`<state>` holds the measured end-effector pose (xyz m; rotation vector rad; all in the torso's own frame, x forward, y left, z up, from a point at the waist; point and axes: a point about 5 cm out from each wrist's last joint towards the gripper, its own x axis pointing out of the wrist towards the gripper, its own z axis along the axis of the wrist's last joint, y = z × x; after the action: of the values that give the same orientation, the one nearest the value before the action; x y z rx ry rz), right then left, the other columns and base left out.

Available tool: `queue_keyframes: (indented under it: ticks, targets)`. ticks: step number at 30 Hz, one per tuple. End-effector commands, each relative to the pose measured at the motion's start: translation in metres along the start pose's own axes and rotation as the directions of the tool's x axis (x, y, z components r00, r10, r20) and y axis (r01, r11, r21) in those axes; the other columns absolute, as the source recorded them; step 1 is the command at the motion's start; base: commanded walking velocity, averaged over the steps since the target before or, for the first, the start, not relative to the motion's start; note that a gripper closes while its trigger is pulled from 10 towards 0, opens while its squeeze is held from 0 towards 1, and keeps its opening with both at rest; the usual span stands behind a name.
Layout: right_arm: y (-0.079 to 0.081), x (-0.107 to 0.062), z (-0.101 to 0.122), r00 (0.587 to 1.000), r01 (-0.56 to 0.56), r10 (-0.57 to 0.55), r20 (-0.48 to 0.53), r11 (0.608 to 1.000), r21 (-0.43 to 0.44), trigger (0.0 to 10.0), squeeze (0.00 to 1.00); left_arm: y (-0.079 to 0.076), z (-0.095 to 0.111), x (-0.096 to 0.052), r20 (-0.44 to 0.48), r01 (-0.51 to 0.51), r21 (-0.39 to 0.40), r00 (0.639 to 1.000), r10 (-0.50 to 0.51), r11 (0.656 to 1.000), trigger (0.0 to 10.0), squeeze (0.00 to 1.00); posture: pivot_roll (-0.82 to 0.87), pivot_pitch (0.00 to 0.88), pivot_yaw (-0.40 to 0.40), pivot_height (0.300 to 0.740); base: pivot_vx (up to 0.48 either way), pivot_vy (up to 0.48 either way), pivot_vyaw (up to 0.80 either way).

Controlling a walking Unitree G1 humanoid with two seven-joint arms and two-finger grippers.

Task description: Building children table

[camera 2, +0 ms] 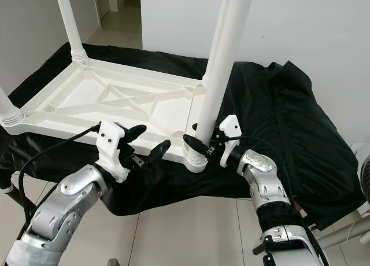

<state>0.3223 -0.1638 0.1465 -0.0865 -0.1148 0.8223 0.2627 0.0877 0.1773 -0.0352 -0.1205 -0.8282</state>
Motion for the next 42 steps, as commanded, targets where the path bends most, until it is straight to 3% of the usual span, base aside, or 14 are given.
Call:
queue_keyframes:
  ticks: [1,4,6,11,15,16,18,19,21,23,31,42]
  targets:
    - [-0.009,-0.008,0.001,0.994,0.109,-0.109,0.009,0.994,0.002,10.0,0.0,-0.005,-0.004,0.0,-0.019,0.111,-0.012,0.994,-0.111,0.994,10.0,0.0,0.02,0.0,-0.05,0.74,0.0,0.0,0.0]
    - [-0.009,-0.008,0.0,0.988,0.156,-0.156,-0.007,0.988,0.004,10.0,0.0,-0.004,-0.005,0.0,-0.022,0.113,-0.017,0.993,-0.114,0.993,10.0,0.0,0.01,0.001,-0.05,0.74,0.0,0.0,0.0]
    - [-0.011,-0.007,-0.003,0.966,0.259,-0.258,-0.029,0.966,0.017,10.0,0.0,-0.005,-0.005,0.001,-0.026,0.117,-0.017,0.993,-0.117,0.993,10.0,0.0,0.01,0.005,-0.053,0.74,0.0,0.0,0.0]
    - [-0.006,-0.005,-0.002,0.945,0.326,-0.325,-0.016,0.945,0.031,10.0,0.0,-0.006,-0.004,0.002,-0.025,0.118,-0.014,0.993,-0.118,0.993,10.0,0.0,0.02,0.02,-0.062,0.74,0.0,0.0,0.0]
    - [0.021,0.004,0.001,0.917,0.396,-0.399,0.026,0.915,0.08,10.0,0.0,-0.006,-0.005,-0.001,-0.035,0.111,-0.012,0.993,-0.112,0.994,10.0,0.0,0.03,0.042,-0.077,0.74,0.0,0.0,0.0]
    - [0.032,0.007,-0.001,0.858,0.507,-0.514,0.021,0.852,0.128,10.0,0.0,-0.006,-0.006,-0.003,-0.04,0.103,-0.012,0.994,-0.104,0.995,10.0,0.0,0.03,0.051,-0.084,0.74,0.0,0.0,0.0]
    - [0.038,0.009,-0.007,0.78,0.619,-0.625,-0.014,0.768,0.163,10.0,0.0,-0.004,-0.006,-0.004,-0.042,0.094,-0.014,0.995,-0.094,0.995,10.0,0.0,0.03,0.051,-0.084,0.74,0.0,0.0,0.0]
    - [0.038,0.009,-0.007,0.78,0.619,-0.625,-0.014,0.768,0.163,10.0,0.0,-0.004,-0.006,-0.004,-0.042,0.094,-0.014,0.995,-0.094,0.995,10.0,0.0,0.03,0.051,-0.084,0.74,0.0,0.0,0.0]
    - [0.043,0.011,-0.008,0.721,0.682,-0.692,-0.029,0.701,0.207,10.0,0.0,-0.004,-0.006,-0.004,-0.041,0.089,-0.015,0.995,-0.09,0.996,10.0,0.0,0.03,0.065,-0.088,0.74,0.0,0.0,0.0]
    - [0.047,0.014,-0.008,0.711,0.692,-0.703,-0.035,0.688,0.219,10.0,0.0,-0.004,-0.006,-0.005,-0.04,0.087,-0.016,0.995,-0.087,0.996,10.0,0.0,0.03,0.068,-0.088,0.74,0.0,0.0,0.0]
    - [0.056,0.023,-0.004,0.724,0.681,-0.688,-0.054,0.699,0.217,10.0,0.0,-0.003,-0.005,-0.005,-0.043,0.086,-0.019,0.995,-0.086,0.996,10.0,0.0,0.03,0.072,-0.076,0.74,0.0,0.0,0.0]
    - [0.054,0.02,-0.008,0.67,0.737,-0.736,-0.091,0.646,0.2,10.0,0.0,0.0,-0.002,-0.005,-0.043,0.081,-0.005,0.996,-0.081,0.997,10.0,0.0,0.04,0.063,-0.066,0.74,0.0,0.0,0.0]
